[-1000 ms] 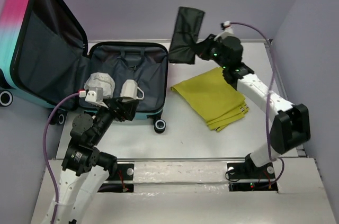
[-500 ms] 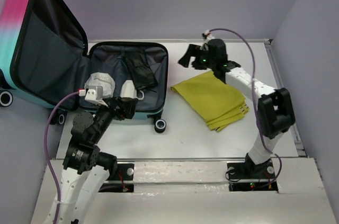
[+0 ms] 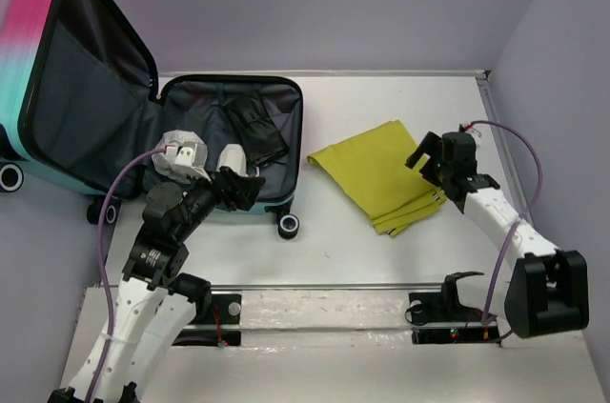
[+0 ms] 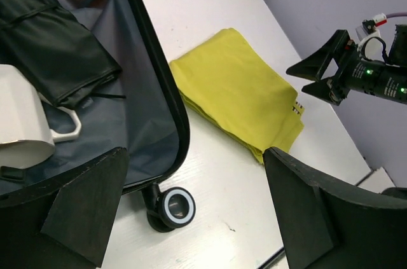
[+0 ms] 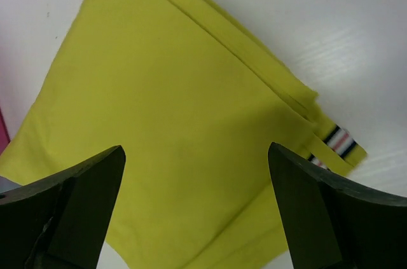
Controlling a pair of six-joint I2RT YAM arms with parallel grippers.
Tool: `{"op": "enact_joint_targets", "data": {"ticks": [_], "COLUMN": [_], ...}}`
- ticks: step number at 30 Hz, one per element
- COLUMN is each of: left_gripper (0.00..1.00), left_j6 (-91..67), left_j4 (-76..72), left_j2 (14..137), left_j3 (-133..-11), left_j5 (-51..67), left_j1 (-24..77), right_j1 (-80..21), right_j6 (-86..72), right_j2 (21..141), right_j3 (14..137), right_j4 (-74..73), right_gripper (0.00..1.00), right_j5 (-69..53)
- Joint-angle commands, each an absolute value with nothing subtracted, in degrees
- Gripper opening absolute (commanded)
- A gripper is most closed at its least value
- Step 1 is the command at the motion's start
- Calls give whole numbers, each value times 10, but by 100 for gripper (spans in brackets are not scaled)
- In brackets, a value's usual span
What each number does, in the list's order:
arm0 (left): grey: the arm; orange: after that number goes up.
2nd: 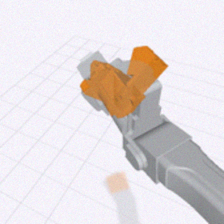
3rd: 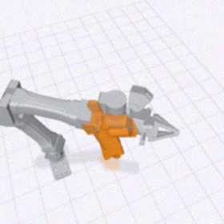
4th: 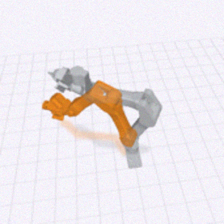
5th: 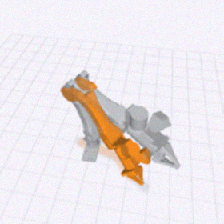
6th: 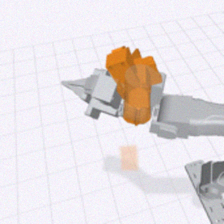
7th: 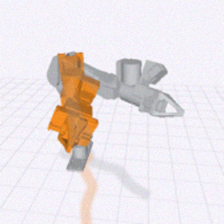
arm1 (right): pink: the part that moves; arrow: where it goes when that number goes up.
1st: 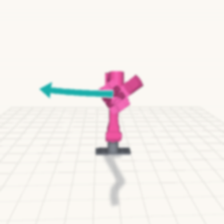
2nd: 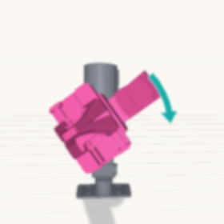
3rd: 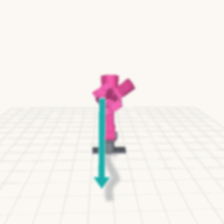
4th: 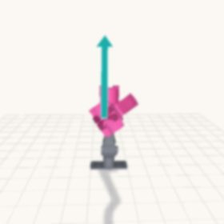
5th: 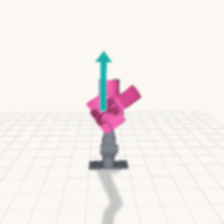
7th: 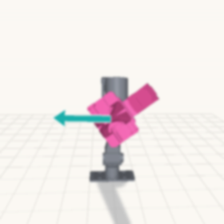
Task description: Pack the luggage
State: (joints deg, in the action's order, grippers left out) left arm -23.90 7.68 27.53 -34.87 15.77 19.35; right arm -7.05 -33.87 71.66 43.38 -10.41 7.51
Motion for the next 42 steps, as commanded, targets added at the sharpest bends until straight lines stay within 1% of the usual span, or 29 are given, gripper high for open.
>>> {"op": "enact_joint_targets", "data": {"ticks": [1,4,7,10,16,17,19,20,22,23,24,25,26,27,28,29,31,33,34,37,38,39,40,41,42], "left_gripper": [99,99,99,99,99,99,99,99,99,99,99,99,99,99,99,99,99,99,99,99,99,99,99,99,99], "left_j6": [-257,-269,-274,-278,-290,-288,-287,-287,-287,-287,-289,-289,-291,-293,-301,-304,-315,-317,-317,-309,-306,-303,-298,-288,-288], "left_j4": [20,5,4,-13,-33,-33,-33,-33,-33,-33,-34,-35,-36,-39,-45,-49,-60,-62,-63,-62,-62,-62,-58,-51,-45], "left_j2": [279,280,271,256,241,243,247,250,252,256,258,261,265,268,279,286,309,327,337,382,419,441,492,521,547], "left_j3": [-386,-389,-394,-389,-357,-353,-350,-349,-351,-352,-355,-357,-358,-359,-359,-359,-360,-366,-373,-395,-404,-427,-442,-478,-478], "left_j5": [206,214,218,213,213,213,214,216,218,218,218,219,224,225,228,235,239,227,215,139,95,75,53,14,4], "left_j1": [199,200,202,206,221,225,228,231,233,233,234,234,235,235,236,238,250,268,281,354,399,422,443,479,490], "right_j1": [-62,-62,-62,-62,-62,-62,-62,-62,-62,-62,-56,-56,-56,-47,-18,2,8,8,8,8,8,8,-1,-8,-13], "right_j6": [-416,-431,-449,-466,-487,-482,-485,-486,-481,-478,-460,-445,-428,-415,-397,-380,-356,-328,-276,-197,-178,-158,-145,-126,-126], "right_j2": [616,588,578,583,674,696,719,732,757,781,800,800,815,822,827,834,845,854,872,917,925,927,916,906,895], "right_j3": [385,352,342,322,315,315,322,328,339,351,357,363,376,385,391,403,421,456,495,578,594,607,613,609,606], "right_j4": [-152,-182,-214,-218,-193,-170,-148,-137,-129,-130,-130,-130,-131,-136,-134,-119,-96,-101,-102,-146,-171,-184,-190,-192,-195], "right_gripper": [100,100,100,100,100,98,93,80,65,48,41,37,19,10,7,7,7,7,7,7,7,7,7,7,7], "right_j5": [157,146,168,156,127,116,113,116,124,143,152,162,184,181,160,132,102,103,98,104,97,105,118,140,148]}}
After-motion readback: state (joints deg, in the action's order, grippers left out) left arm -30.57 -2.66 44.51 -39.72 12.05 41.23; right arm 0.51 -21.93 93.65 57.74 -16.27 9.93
